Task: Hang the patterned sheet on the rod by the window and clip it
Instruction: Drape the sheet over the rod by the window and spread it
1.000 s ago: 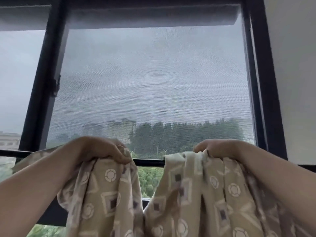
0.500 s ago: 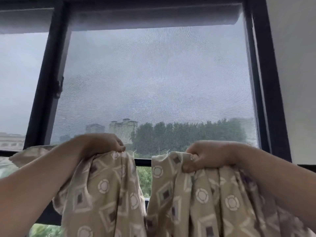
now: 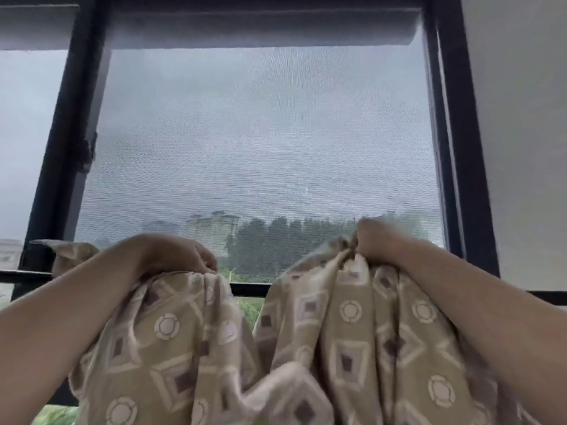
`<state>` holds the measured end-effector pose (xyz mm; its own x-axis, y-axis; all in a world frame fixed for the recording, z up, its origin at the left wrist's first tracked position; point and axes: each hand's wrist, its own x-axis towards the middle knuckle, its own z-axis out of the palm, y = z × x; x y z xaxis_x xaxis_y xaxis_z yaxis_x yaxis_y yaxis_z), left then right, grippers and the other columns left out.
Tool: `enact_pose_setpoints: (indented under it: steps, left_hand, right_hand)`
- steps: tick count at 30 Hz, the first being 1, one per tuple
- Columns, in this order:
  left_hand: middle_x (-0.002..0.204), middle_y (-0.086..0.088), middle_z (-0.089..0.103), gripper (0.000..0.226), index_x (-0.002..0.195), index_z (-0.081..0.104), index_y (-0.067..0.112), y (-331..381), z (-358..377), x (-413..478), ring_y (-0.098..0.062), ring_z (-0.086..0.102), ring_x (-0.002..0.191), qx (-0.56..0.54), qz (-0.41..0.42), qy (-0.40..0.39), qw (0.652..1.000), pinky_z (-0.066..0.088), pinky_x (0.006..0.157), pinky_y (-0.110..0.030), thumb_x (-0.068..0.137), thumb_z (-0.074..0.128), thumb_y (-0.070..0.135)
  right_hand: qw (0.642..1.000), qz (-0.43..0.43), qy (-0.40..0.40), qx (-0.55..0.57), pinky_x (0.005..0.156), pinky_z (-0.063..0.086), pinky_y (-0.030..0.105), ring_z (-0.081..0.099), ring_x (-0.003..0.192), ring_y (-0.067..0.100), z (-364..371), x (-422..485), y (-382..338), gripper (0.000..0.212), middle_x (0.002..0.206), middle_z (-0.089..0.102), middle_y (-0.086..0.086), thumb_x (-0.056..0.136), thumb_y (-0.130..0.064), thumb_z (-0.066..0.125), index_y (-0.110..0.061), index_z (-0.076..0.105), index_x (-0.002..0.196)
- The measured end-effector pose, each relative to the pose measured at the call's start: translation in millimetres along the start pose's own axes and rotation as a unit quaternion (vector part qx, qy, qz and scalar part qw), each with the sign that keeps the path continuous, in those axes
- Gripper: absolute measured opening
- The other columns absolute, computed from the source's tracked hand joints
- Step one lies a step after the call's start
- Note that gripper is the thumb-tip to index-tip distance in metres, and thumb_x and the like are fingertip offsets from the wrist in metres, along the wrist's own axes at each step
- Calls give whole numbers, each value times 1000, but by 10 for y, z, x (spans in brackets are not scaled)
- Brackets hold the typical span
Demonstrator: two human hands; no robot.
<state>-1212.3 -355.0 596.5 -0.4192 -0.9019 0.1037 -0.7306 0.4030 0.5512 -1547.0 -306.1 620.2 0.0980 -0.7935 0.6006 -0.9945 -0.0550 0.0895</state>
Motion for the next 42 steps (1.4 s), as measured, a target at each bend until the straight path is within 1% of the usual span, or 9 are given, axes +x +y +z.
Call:
enact_pose_setpoints:
  steps: [3,11,12,16,22,27,31,36,42]
  left_hand:
    - [68,0,61,10,75,64,13,-25,29,18,-9,55,59,-13,-2,1,1000,46,56,-22,84,66,9]
    - [91,-8,65,14,99,69,4,7,42,-84,-17,59,82,-11,-25,30,999,51,72,-29,87,66,10]
    - [92,-9,65,16,101,68,4,21,50,-100,-17,60,82,-9,-24,32,999,51,71,-28,88,66,11]
    - [81,5,68,11,91,71,17,51,63,-173,-9,60,75,37,16,67,997,49,65,-25,81,70,21]
    - [74,9,66,21,75,67,27,-45,77,-249,-2,60,72,94,184,212,955,49,74,-24,77,73,6]
    - [74,3,67,19,73,67,21,-37,129,-343,-1,56,69,154,210,255,931,44,70,-20,83,66,6]
    - [69,-7,69,27,70,75,11,-20,115,-529,-12,60,66,-24,199,159,967,45,69,-27,57,63,32]
    - [90,-1,74,41,94,72,24,107,88,-794,-15,70,84,124,102,-34,986,55,74,-31,58,82,41]
    - [86,22,70,34,96,67,38,91,261,-772,6,64,81,237,96,95,962,53,69,-19,65,78,28]
  right_hand:
    - [979,-31,-202,-12,50,33,19,51,73,15,240,6,-56,22,76,65,5,91,-14,57,3,71,95]
    - [833,-42,-406,373,63,56,26,66,64,11,186,-122,-12,21,71,70,-1,78,-1,62,-16,74,70]
    - [788,-24,-425,445,62,56,26,66,62,13,176,-139,-1,6,69,70,3,68,-7,72,-13,74,70]
    - [707,-55,-469,527,79,55,28,71,85,16,141,-229,32,67,96,75,4,46,-60,89,-14,78,93]
    - [912,-198,-235,273,72,44,29,54,74,6,104,-273,-174,64,77,61,-10,59,-84,64,-22,71,74]
    - [904,-265,-157,296,92,46,20,63,100,-1,65,-332,-291,27,110,71,-14,91,-28,65,-35,68,116]
    - [935,-265,-135,194,85,50,28,62,82,-2,-92,-486,-452,21,88,74,-11,92,-10,57,-17,76,97]
    - [961,-257,-98,24,71,49,31,57,71,8,-167,-856,-648,46,76,61,-5,81,-64,50,-19,55,78]
    - [960,-260,10,-102,85,51,37,63,105,29,96,-833,-656,59,115,66,6,85,-73,44,-30,41,126]
